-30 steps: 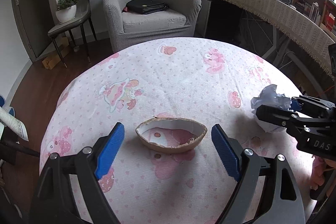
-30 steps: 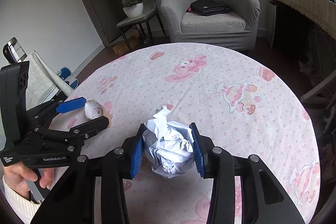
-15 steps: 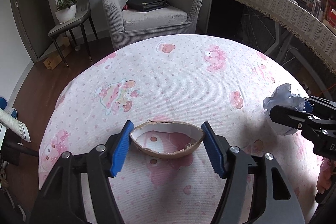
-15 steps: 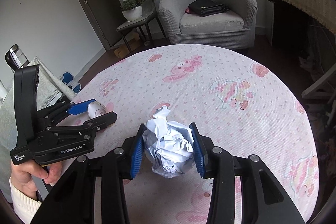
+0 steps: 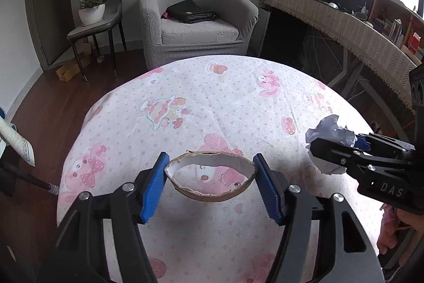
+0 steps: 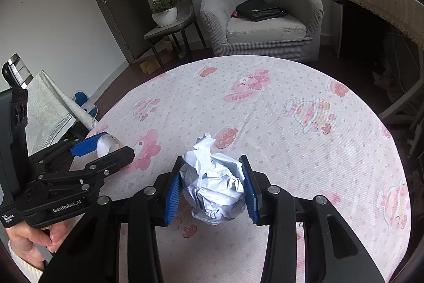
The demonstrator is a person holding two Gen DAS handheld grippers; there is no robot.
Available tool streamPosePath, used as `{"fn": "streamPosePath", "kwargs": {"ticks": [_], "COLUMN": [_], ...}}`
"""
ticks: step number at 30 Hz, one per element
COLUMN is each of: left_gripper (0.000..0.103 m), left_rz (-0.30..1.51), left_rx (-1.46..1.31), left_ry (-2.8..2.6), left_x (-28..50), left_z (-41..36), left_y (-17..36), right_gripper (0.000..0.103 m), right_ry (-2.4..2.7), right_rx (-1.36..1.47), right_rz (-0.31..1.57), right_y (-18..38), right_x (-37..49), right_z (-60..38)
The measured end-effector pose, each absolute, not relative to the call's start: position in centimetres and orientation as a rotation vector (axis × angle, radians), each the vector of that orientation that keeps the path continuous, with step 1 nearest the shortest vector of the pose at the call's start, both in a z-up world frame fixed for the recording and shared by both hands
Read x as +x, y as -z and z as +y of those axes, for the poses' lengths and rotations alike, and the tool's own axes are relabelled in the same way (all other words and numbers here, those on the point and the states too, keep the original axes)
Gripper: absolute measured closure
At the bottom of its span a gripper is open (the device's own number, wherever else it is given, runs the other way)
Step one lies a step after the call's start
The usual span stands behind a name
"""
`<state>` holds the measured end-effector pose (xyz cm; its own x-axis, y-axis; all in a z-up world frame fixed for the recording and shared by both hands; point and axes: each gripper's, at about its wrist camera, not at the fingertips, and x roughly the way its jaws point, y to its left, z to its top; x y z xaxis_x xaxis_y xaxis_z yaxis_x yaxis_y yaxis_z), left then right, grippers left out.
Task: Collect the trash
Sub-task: 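Carry the tape roll into the teal bin and open the left gripper while the right carries the paper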
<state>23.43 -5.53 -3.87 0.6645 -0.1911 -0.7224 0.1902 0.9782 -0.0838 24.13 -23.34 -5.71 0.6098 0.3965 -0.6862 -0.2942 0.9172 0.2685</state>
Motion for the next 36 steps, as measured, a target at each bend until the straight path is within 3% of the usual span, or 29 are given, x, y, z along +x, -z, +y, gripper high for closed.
{"fn": "streamPosePath", "kwargs": {"ticks": [16, 36], "left_gripper": [0.036, 0.036], "left_rz": [0.814, 0.869], "left_rx": [-0.059, -0.099], "left_ry": [0.156, 0.032], "left_x": [16.3, 7.6], "left_z": [2.0, 13.3], "left_y": [2.7, 5.2], "right_gripper": [0.061, 0.061], "right_ry": [-0.472, -0.633], "right_rx": [0.095, 0.030], "right_rz": [0.817, 0.786], "right_y": [5.0, 4.6], "right_x": [19.0, 12.8], "right_z": [-14.6, -3.2]}}
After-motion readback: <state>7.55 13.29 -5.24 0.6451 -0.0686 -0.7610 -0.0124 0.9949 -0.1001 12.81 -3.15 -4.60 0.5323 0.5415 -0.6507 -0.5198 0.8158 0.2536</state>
